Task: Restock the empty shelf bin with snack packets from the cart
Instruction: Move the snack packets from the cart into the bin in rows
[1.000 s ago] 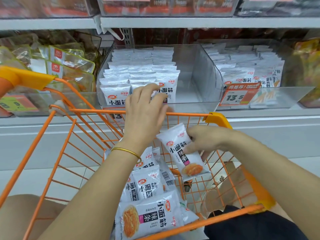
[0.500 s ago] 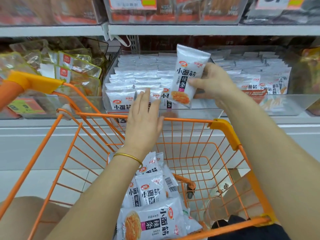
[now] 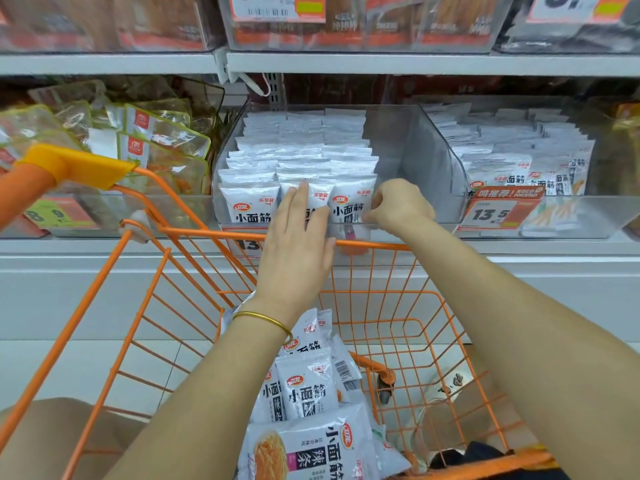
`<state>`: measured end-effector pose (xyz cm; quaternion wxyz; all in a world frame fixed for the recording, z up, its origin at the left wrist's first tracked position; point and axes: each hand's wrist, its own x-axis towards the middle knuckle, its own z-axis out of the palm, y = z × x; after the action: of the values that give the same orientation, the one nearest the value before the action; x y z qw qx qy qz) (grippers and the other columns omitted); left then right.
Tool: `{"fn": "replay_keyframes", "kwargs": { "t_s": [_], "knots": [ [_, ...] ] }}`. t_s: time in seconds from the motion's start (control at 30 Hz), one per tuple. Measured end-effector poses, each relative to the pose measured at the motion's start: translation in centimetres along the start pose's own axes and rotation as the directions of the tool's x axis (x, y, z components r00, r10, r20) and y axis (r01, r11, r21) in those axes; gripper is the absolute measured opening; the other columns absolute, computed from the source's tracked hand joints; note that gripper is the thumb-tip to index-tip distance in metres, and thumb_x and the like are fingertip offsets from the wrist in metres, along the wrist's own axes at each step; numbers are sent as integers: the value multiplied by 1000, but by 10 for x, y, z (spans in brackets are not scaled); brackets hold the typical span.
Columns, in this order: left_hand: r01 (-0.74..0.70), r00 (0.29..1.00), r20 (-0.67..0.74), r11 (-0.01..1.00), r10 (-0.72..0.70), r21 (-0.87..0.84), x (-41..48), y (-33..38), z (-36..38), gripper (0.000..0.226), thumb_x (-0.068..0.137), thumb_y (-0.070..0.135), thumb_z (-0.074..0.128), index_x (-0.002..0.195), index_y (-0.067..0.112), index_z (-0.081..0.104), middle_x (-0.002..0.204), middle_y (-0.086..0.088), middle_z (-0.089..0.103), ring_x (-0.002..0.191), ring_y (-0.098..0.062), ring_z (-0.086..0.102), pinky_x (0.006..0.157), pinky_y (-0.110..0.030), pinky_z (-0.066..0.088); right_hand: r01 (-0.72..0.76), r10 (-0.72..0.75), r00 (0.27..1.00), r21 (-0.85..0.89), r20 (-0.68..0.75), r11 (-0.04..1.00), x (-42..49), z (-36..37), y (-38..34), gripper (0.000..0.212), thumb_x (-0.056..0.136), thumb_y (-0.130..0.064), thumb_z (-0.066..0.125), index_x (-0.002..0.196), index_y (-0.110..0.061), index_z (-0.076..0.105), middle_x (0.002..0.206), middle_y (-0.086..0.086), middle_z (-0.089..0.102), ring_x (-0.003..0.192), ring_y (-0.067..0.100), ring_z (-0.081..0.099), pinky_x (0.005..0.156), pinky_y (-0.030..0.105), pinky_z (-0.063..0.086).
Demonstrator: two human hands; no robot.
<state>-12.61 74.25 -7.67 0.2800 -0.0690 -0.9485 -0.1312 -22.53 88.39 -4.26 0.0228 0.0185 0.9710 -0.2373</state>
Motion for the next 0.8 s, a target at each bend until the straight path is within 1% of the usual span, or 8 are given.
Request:
{"fn": "replay_keyframes", "kwargs": {
  "t_s": [0.13, 0.33, 0.43, 0.5, 0.57, 0.67, 0.73, 0.8],
  "knots": [
    [3, 1000, 13, 1000, -3, -3, -1, 0, -2, 40, 91, 20, 57, 127, 5, 51, 151, -21, 27, 141, -36, 20, 114, -41, 15, 14, -14, 1000, -21, 28, 1000, 1, -5, 0, 14, 80, -18, 69, 91, -12, 67, 98, 6, 68, 85, 25, 61, 64, 28, 42],
    [48, 999, 8, 999, -48, -5, 1, 0, -5, 35, 87, 15, 60, 121, 7, 57, 146, -18, 36, 137, -38, 29, 106, -52, 29, 257, -223, 935, 92, -277, 962, -58, -29, -3, 13, 85, -14, 62, 95, -19, 54, 88, -1, 62, 88, 22, 57, 74, 38, 50],
    [40, 999, 11, 999, -40, 8, 1, -1, -6, 32, 84, 13, 62, 115, 7, 59, 142, -18, 42, 132, -39, 36, 100, -53, 35, 306, -306, 952, 46, -3, 951, -87, -7, -1, 11, 84, -19, 65, 92, -20, 57, 87, -2, 63, 88, 21, 60, 77, 36, 51],
    [18, 1000, 3, 1000, -18, 21, 1, -2, -5, 29, 81, 12, 64, 110, 7, 61, 138, -19, 46, 127, -40, 42, 96, -52, 38, 318, -303, 906, -2, 296, 948, -95, 26, 1, 7, 86, -22, 62, 88, -18, 57, 88, 0, 61, 92, 23, 62, 77, 34, 51],
    [4, 1000, -8, 1000, -4, 23, 0, -2, -4, 28, 78, 9, 65, 107, 6, 62, 135, -19, 49, 123, -40, 45, 93, -52, 40, 302, -262, 837, -5, 481, 953, -103, 58, 4, 22, 90, -34, 58, 96, -13, 58, 93, 6, 61, 95, 25, 60, 79, 34, 50],
    [1, 1000, -24, 1000, 0, 25, 0, -3, -4, 29, 76, 6, 68, 104, 7, 64, 132, -18, 52, 120, -39, 48, 90, -51, 42, 213, -231, 771, 102, 594, 972, -112, 88, 9, 39, 91, -36, 58, 112, -3, 59, 99, 13, 62, 95, 26, 59, 77, 33, 46],
    [-1, 999, -37, 1000, 2, 30, 0, -3, -5, 29, 76, 6, 68, 105, 8, 64, 132, -16, 52, 119, -38, 48, 89, -50, 42, 172, -239, 769, 169, 593, 971, -112, 95, 13, 24, 89, -28, 64, 89, -4, 59, 82, 7, 59, 77, 20, 57, 66, 28, 44],
    [2, 998, -60, 1000, -1, 18, -1, -4, -6, 26, 78, 7, 65, 104, 9, 65, 132, -15, 53, 118, -37, 48, 89, -50, 41, 90, -212, 781, 230, 588, 969, -106, 90, 15, 31, 86, -19, 67, 67, -12, 43, 69, 2, 46, 66, 16, 49, 62, 28, 42]
  ]
}}
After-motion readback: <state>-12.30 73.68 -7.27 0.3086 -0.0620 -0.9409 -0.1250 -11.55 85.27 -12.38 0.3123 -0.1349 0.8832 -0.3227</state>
